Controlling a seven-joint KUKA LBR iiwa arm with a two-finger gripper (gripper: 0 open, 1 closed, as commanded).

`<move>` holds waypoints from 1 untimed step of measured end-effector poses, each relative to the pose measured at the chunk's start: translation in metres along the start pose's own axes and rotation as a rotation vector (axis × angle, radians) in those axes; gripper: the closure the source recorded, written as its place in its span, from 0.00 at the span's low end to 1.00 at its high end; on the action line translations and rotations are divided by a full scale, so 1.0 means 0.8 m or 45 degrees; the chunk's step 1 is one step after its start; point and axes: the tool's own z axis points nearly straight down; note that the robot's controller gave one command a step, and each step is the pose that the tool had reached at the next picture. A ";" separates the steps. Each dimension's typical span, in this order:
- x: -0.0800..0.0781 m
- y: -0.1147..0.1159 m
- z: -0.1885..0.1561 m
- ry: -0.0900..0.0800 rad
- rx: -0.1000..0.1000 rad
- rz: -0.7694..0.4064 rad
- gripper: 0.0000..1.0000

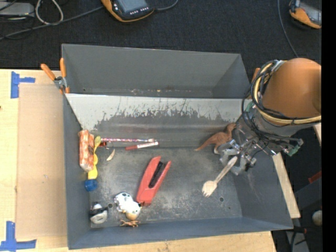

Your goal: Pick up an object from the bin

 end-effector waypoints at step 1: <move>-0.001 0.001 -0.032 -0.001 0.000 0.003 1.00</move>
Offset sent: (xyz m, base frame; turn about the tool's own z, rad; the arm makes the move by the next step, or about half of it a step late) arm 0.0001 0.0003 0.0469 0.0013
